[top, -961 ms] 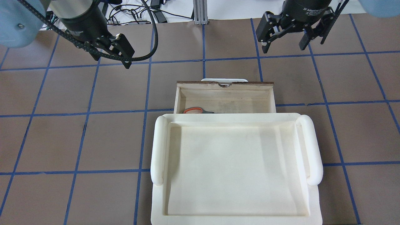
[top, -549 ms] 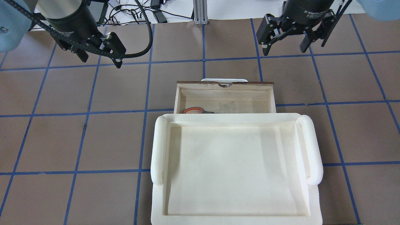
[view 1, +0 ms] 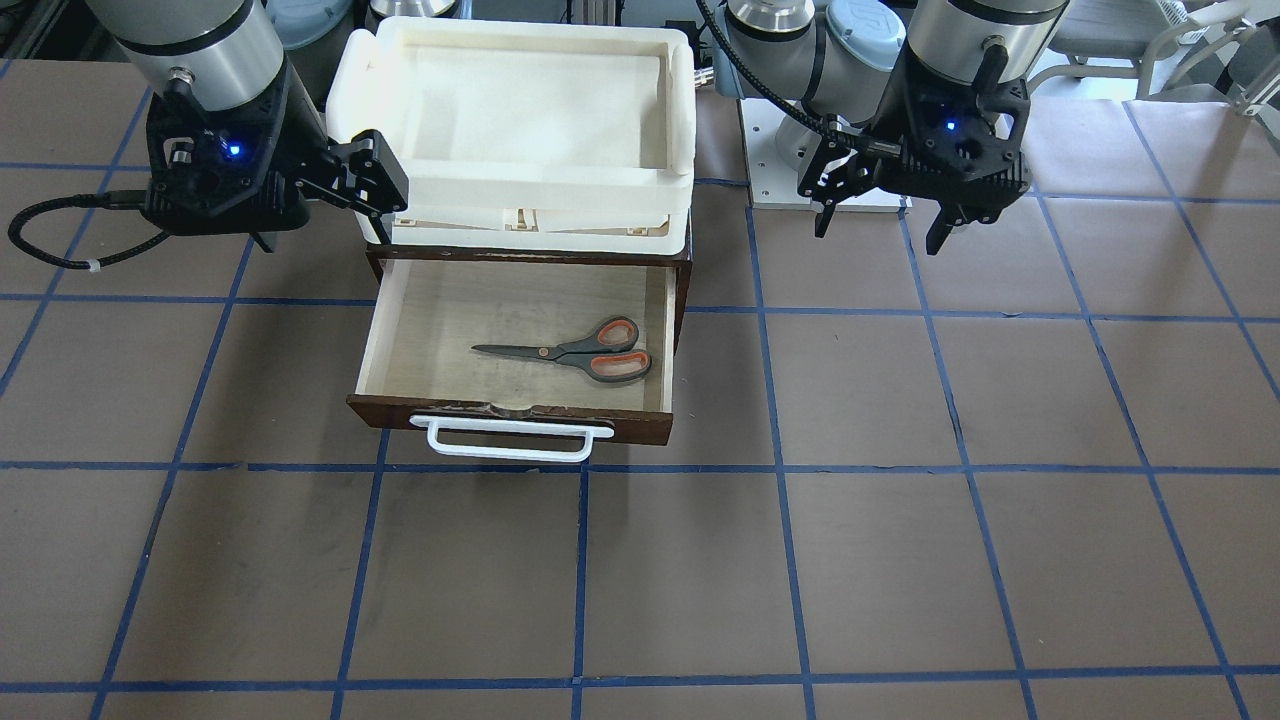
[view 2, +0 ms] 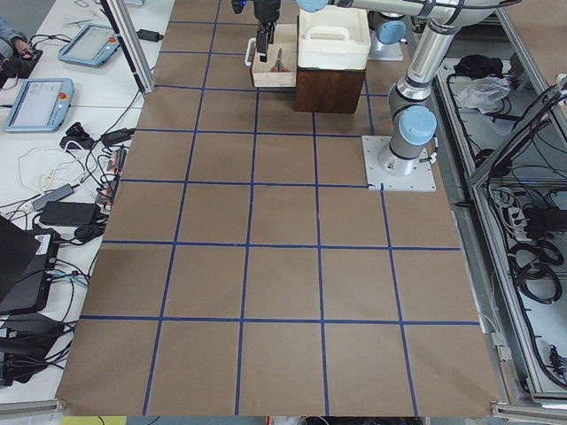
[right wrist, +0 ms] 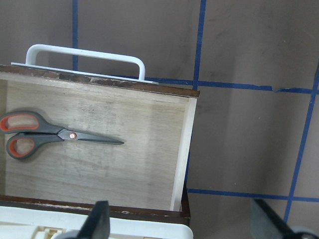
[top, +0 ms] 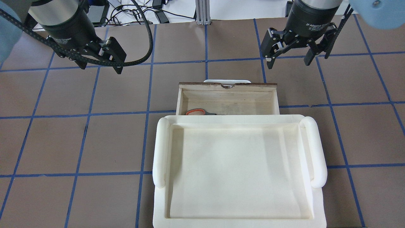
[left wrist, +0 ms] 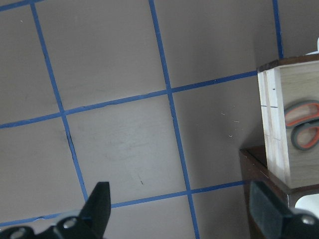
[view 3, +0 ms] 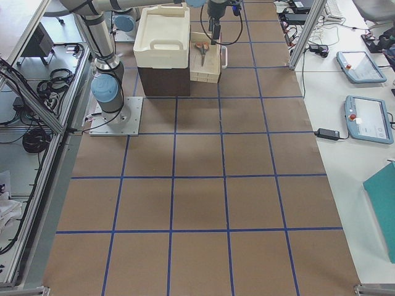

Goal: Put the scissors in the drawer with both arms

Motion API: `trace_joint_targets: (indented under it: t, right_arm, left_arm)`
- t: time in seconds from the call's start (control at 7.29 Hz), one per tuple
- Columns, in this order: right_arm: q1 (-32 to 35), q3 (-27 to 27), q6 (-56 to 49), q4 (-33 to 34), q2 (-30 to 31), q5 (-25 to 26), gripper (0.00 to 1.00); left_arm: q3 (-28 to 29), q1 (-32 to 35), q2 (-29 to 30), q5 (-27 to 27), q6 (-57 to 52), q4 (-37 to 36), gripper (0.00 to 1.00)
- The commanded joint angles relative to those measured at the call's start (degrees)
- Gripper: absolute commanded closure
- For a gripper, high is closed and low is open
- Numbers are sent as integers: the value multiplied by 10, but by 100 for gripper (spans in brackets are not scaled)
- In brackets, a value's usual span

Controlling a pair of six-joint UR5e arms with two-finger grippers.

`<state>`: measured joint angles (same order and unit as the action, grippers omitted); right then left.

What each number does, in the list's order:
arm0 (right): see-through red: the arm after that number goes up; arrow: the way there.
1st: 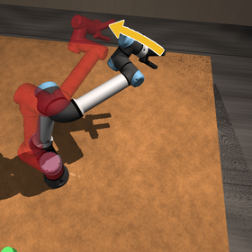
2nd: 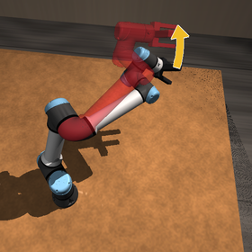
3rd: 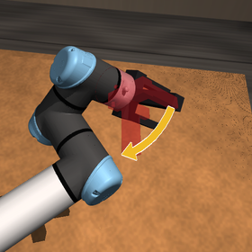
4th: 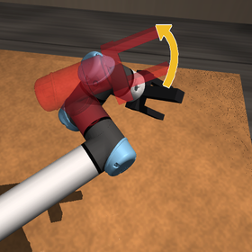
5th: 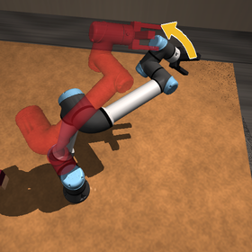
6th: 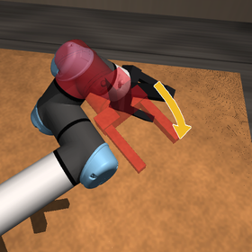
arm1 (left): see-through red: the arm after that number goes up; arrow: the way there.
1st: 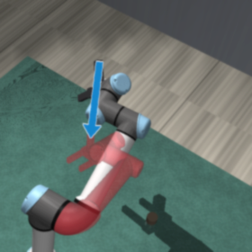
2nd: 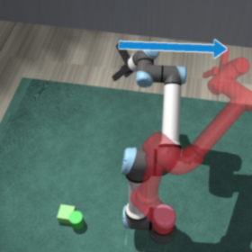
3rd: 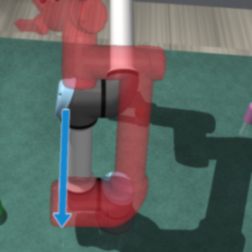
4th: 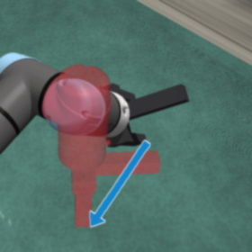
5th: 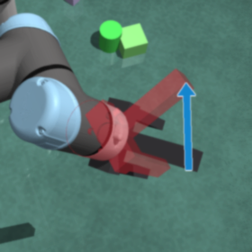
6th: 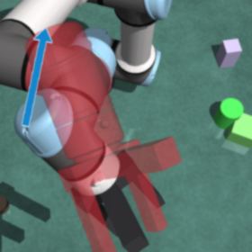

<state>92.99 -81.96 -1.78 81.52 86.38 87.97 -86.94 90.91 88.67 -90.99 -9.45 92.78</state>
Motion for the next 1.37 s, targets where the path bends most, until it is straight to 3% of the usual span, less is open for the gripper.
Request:
trace_joint_targets:
  t: [0.0,1.24]
  right_arm:
    - [0,-1,1,-2,0,0,0]
    - [-1,-1,6,-3,5,0,0]
  left_arm:
    - [-12,1,-10,11,9,-1,0]
    - [-5,1,2,26,54,-1,0]
